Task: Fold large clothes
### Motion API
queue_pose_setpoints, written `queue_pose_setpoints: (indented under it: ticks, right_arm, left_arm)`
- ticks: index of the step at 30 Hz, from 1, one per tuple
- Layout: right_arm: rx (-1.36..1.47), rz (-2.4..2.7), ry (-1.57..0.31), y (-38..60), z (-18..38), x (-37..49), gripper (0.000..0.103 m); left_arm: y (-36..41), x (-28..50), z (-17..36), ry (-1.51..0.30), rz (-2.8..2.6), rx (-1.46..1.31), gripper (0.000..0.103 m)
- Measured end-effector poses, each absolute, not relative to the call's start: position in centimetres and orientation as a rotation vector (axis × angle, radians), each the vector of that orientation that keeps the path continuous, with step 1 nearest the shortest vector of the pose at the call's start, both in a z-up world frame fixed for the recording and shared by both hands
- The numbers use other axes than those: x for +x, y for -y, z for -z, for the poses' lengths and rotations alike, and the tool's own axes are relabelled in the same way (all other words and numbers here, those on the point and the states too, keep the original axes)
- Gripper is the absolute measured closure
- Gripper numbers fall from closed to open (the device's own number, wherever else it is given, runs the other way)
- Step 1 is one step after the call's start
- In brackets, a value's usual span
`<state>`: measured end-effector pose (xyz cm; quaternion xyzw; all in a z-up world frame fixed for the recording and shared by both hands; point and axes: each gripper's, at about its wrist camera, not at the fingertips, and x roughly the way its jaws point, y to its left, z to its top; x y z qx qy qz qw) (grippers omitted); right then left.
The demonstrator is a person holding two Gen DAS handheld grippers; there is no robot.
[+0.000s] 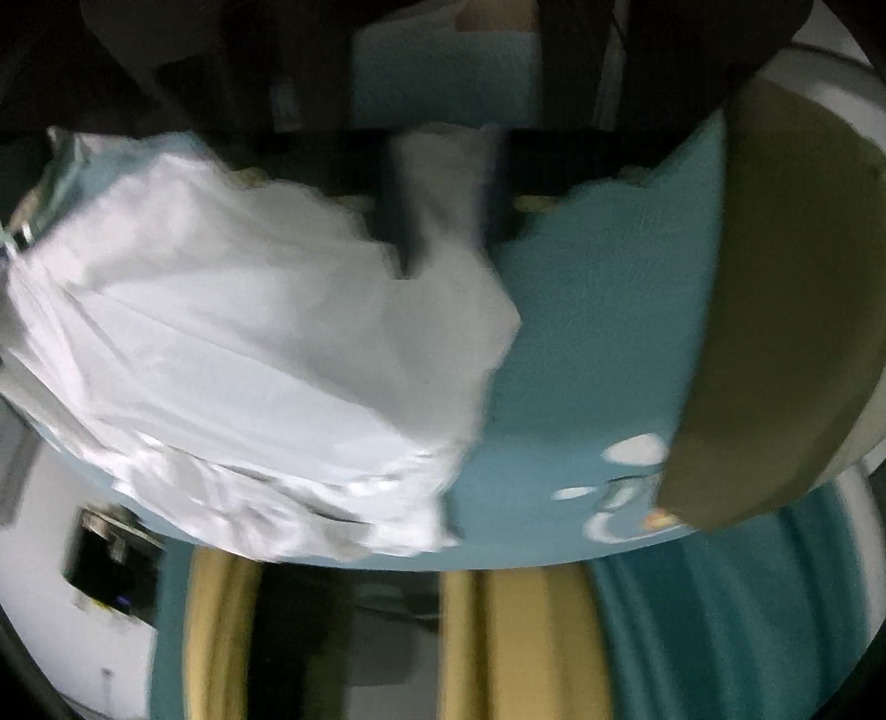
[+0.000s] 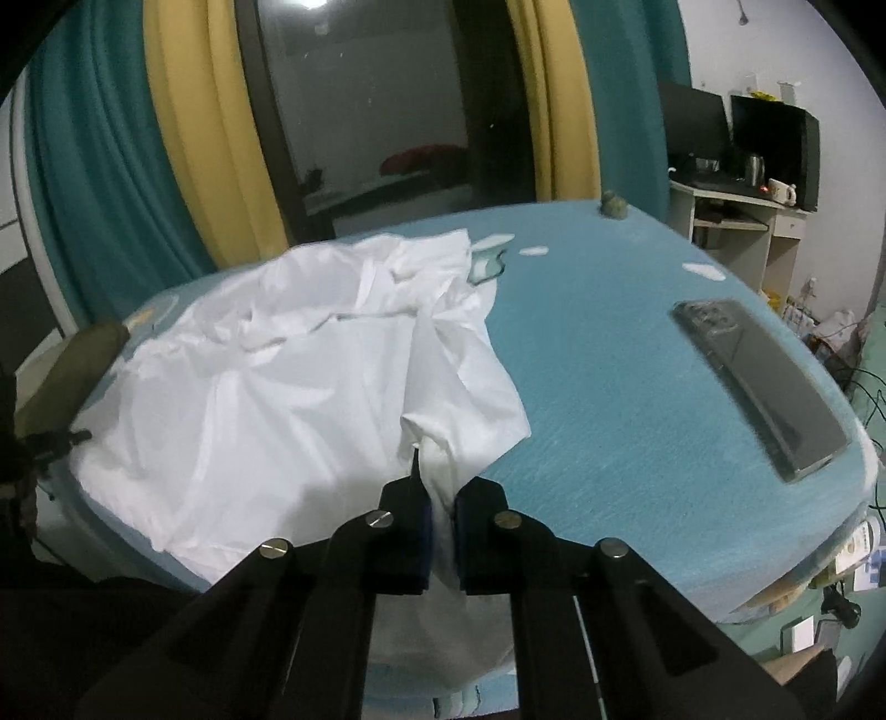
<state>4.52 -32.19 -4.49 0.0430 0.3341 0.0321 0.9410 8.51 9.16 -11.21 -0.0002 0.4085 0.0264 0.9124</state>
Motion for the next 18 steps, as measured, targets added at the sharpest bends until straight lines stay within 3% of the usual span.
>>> queue_pose_setpoints:
  ticks: [9,18]
  right_arm:
    - [0.121,-0.071,-0.623,33.3,2.0,4.1,0.097]
    - [0.045,-0.045,-0.561,33.4,-1.5,4.4,0.097]
  left_arm:
    - [-12.8,6.4,6.5,-0.717,0.004,-0.245,0.100]
    - [-14.9,6.7,1.1,-0.556,0.021,-0.263,0.100]
